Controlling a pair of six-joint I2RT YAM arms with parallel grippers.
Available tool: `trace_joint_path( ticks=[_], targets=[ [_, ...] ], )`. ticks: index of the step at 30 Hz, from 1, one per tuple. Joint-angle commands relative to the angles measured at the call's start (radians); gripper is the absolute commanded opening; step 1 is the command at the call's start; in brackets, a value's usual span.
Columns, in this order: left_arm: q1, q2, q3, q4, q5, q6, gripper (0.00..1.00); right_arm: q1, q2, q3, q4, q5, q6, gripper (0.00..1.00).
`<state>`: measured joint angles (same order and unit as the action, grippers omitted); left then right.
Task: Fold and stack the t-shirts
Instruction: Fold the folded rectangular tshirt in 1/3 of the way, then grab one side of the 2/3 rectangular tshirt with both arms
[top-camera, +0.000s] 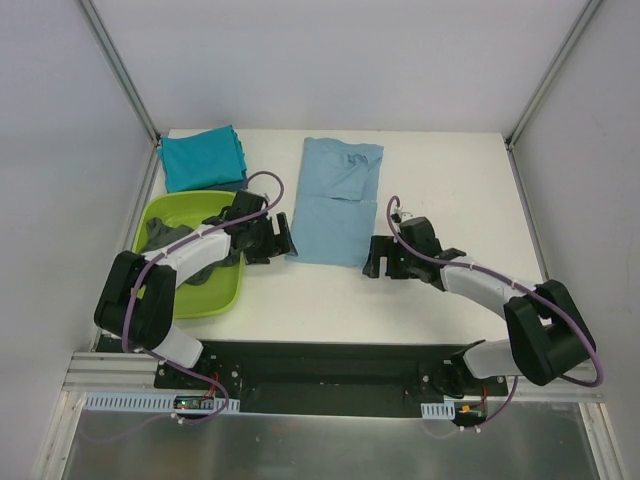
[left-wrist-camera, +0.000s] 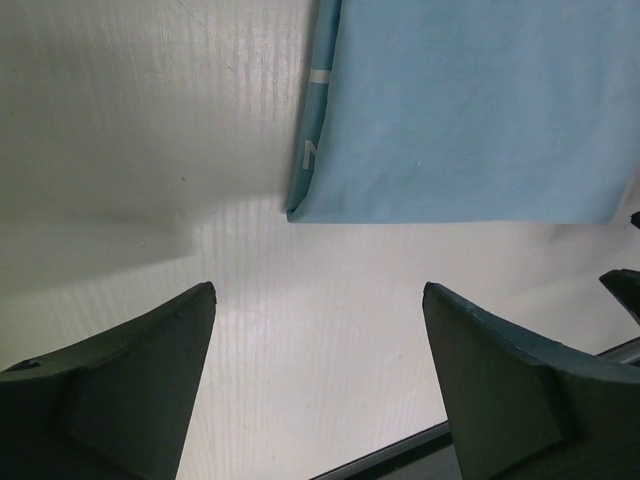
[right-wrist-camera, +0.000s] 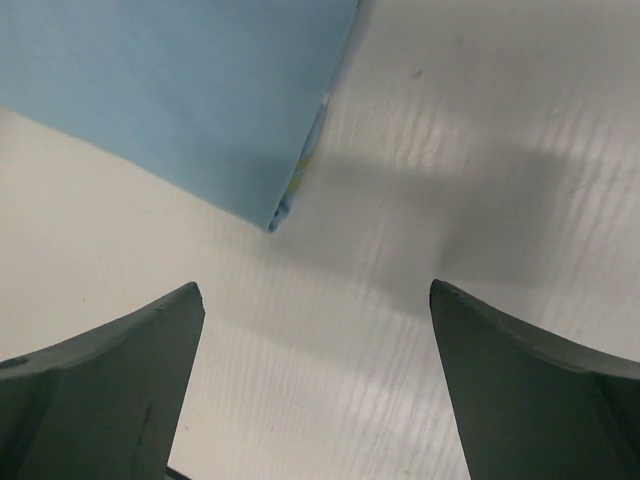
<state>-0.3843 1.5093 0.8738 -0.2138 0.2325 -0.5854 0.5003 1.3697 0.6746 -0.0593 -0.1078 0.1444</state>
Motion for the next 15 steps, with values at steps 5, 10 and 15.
trace_joint_path(
  ticks=[5, 10, 15],
  targets=[
    [0.002, 0.089, 0.011, 0.074, 0.034, -0.040, 0.68, 0.001, -0.017, -0.061, 0.199, -0.127, 0.110, 0.96],
    [0.002, 0.144, 0.030, 0.077, 0.030, -0.051, 0.59, 0.000, -0.015, -0.079, 0.200, -0.105, 0.107, 0.97],
    [0.002, 0.195, 0.050, 0.079, 0.016, -0.057, 0.42, 0.000, 0.008, -0.079, 0.207, -0.113, 0.104, 0.98]
  ],
)
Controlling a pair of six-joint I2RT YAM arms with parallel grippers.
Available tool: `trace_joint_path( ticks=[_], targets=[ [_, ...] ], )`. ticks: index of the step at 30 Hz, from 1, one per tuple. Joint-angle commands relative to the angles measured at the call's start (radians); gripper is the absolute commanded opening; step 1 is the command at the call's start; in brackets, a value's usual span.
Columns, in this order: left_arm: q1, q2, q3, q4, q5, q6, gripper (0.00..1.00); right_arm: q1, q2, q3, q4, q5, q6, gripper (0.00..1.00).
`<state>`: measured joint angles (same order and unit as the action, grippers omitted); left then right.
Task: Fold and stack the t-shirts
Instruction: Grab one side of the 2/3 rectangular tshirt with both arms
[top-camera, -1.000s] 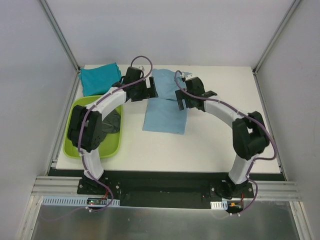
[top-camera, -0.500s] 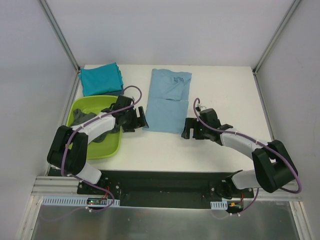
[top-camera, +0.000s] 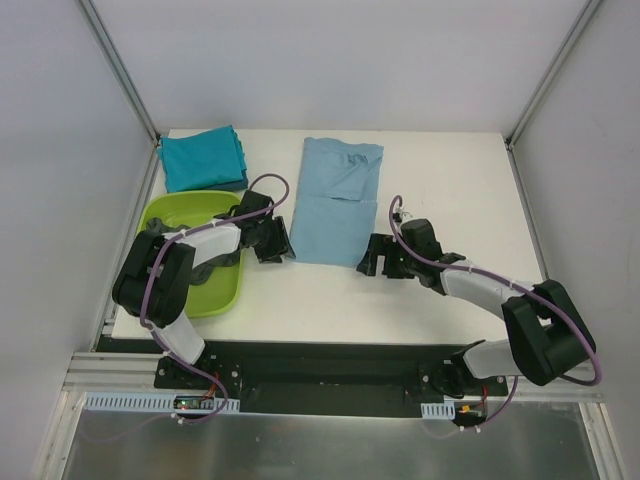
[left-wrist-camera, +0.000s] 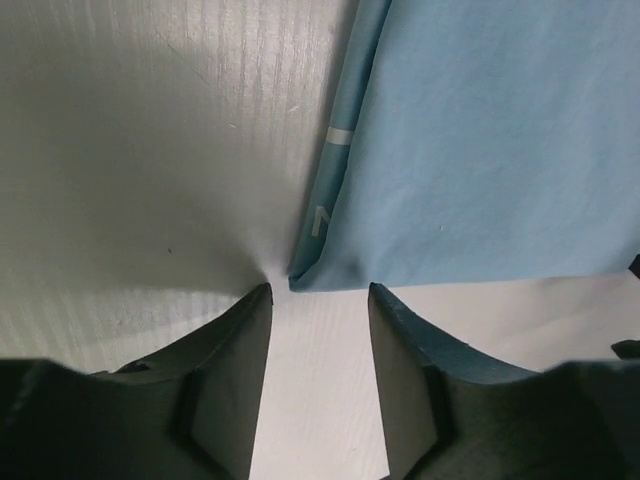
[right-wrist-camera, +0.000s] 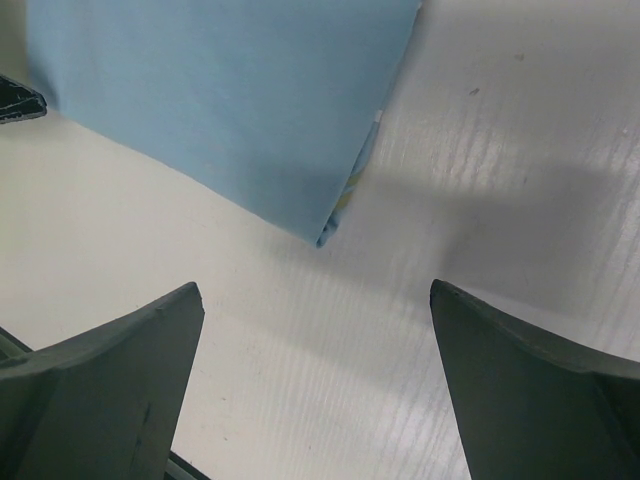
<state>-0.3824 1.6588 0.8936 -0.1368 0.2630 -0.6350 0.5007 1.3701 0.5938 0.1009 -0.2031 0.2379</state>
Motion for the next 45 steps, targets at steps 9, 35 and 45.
trace_joint_path(
  ticks=[9, 35, 45],
  targets=[
    [0.000, 0.078, 0.051, 0.008, -0.010, -0.009, 0.00, -0.001, 0.084, 0.040, 0.045, -0.025, 0.001, 0.94],
    [0.000, 0.088, 0.033, 0.022, -0.016, -0.022, 0.00, 0.004, 0.227, 0.092, 0.080, -0.087, 0.006, 0.10],
    [-0.006, -0.060, -0.079, 0.017, -0.059, -0.035, 0.00, 0.004, 0.060, 0.011, -0.030, -0.166, -0.031, 0.01]
  ],
)
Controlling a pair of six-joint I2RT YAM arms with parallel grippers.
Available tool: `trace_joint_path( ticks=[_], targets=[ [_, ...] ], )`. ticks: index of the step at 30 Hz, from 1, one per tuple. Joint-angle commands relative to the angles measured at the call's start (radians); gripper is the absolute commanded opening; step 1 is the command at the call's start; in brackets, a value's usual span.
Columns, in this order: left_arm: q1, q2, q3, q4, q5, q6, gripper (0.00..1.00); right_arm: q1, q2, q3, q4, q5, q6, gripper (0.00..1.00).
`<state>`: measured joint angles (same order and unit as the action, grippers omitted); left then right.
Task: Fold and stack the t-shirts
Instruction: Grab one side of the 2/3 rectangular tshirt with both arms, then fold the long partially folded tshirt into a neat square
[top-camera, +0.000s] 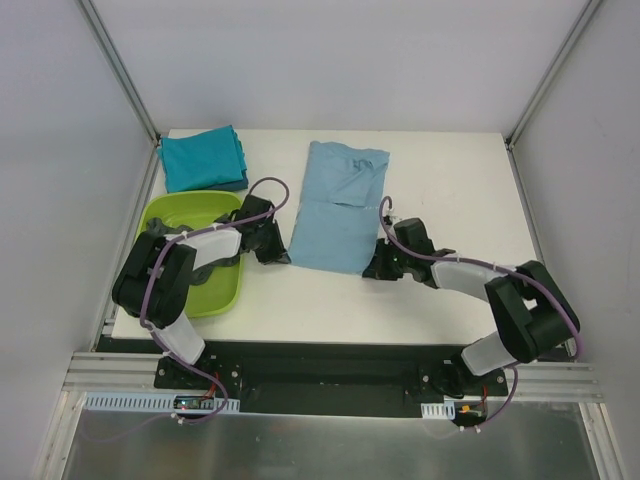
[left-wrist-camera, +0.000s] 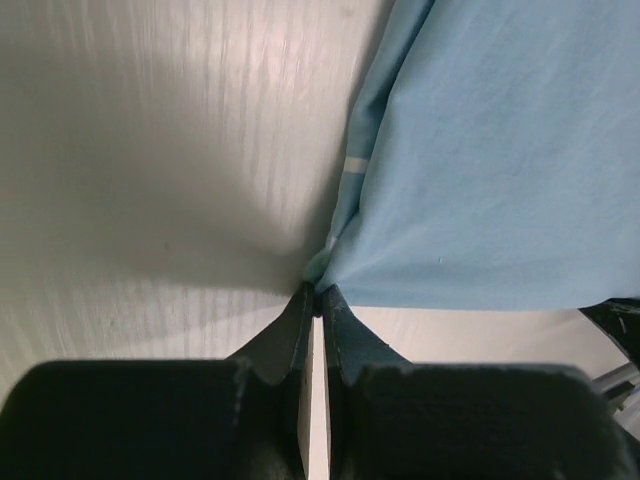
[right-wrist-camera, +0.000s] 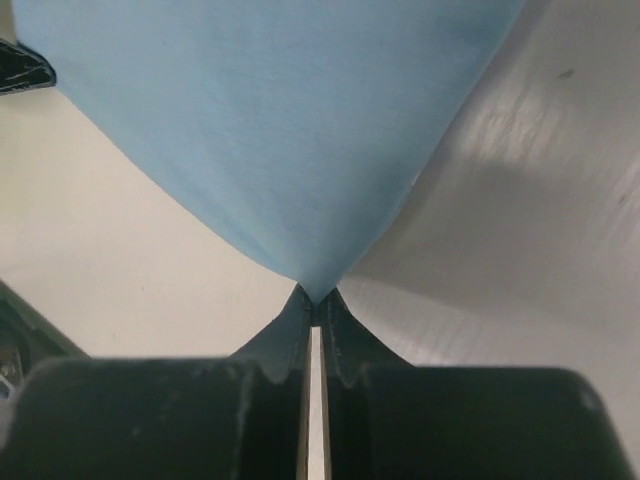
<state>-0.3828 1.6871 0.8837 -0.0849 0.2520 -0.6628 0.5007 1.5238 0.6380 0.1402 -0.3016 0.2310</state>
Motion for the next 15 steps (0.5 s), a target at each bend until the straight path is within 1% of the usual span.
trace_joint_path(
  ticks=[1, 3, 5, 9, 11, 13, 15],
  targets=[
    [-0.013, -0.128, -0.089, -0.036, -0.046, -0.014, 0.00, 0.009, -0.112, -0.043, -0.077, -0.099, -0.013, 0.00],
    [-0.028, -0.205, -0.139, -0.055, -0.060, -0.023, 0.00, 0.015, -0.180, -0.057, -0.131, -0.157, -0.002, 0.01],
    [-0.042, -0.317, -0.193, -0.082, -0.071, -0.029, 0.00, 0.021, -0.256, -0.076, -0.209, -0.197, 0.016, 0.01],
    [-0.082, -0.602, -0.287, -0.157, -0.065, -0.031, 0.00, 0.056, -0.425, -0.113, -0.303, -0.344, 0.074, 0.01],
    [-0.103, -0.729, -0.307, -0.222, -0.042, -0.037, 0.00, 0.094, -0.509, -0.109, -0.368, -0.405, 0.106, 0.01],
    [-0.120, -0.844, -0.307, -0.272, -0.008, -0.029, 0.00, 0.139, -0.569, -0.089, -0.473, -0.436, 0.119, 0.01],
    [-0.128, -0.958, -0.298, -0.314, 0.000, -0.026, 0.00, 0.180, -0.617, -0.072, -0.516, -0.464, 0.134, 0.01]
  ],
)
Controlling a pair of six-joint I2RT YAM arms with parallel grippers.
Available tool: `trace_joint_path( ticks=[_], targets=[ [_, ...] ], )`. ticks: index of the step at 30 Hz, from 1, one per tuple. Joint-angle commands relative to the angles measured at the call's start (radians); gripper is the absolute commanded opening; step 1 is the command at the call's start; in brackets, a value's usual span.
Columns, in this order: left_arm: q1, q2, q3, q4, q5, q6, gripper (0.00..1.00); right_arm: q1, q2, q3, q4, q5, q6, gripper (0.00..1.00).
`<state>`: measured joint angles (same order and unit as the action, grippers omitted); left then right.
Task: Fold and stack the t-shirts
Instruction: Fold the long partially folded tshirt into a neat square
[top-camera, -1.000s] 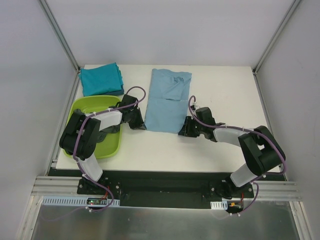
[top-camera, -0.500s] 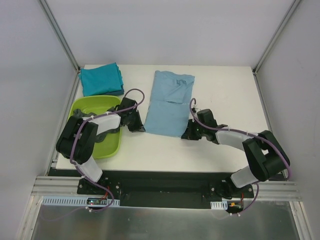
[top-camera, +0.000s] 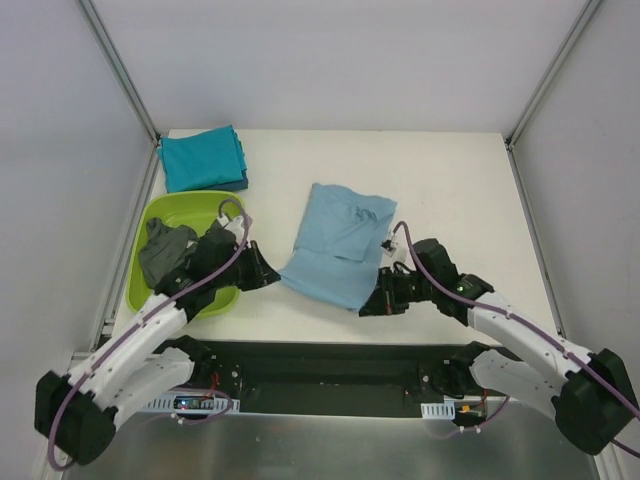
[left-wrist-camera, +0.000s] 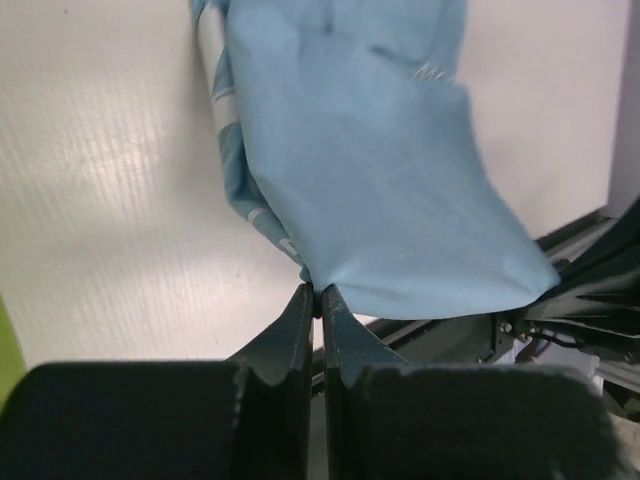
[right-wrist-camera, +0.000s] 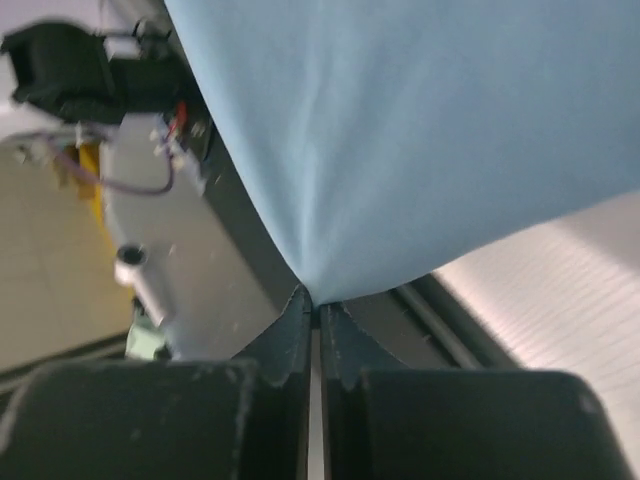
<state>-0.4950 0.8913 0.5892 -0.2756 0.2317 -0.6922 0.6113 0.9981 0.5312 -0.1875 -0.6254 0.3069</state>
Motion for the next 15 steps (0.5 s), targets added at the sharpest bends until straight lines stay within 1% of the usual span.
trace_joint_path(
  ticks=[1, 4, 6, 10, 13, 15],
  targets=[
    [-0.019, -0.216, 0.001, -0.137, 0.011, 0.002, 0.00, 0.091, -0.119, 0.033, -0.187, -0.158, 0.076, 0.01],
    [-0.020, -0.331, 0.018, -0.162, 0.004, -0.001, 0.00, 0.104, -0.186, 0.024, -0.171, -0.201, 0.132, 0.01],
    [-0.022, -0.359, 0.027, -0.165, 0.006, -0.004, 0.00, 0.104, -0.231, 0.024, -0.181, -0.191, 0.144, 0.01],
    [-0.022, -0.319, 0.061, -0.163, 0.000, 0.000, 0.00, 0.102, -0.262, 0.023, -0.205, -0.146, 0.169, 0.01],
    [-0.022, -0.266, 0.101, -0.157, -0.043, 0.006, 0.00, 0.079, -0.271, 0.026, -0.217, -0.117, 0.163, 0.01],
    [-0.022, -0.227, 0.124, -0.145, -0.095, 0.003, 0.00, 0.038, -0.271, 0.035, -0.219, -0.102, 0.153, 0.01]
  ],
)
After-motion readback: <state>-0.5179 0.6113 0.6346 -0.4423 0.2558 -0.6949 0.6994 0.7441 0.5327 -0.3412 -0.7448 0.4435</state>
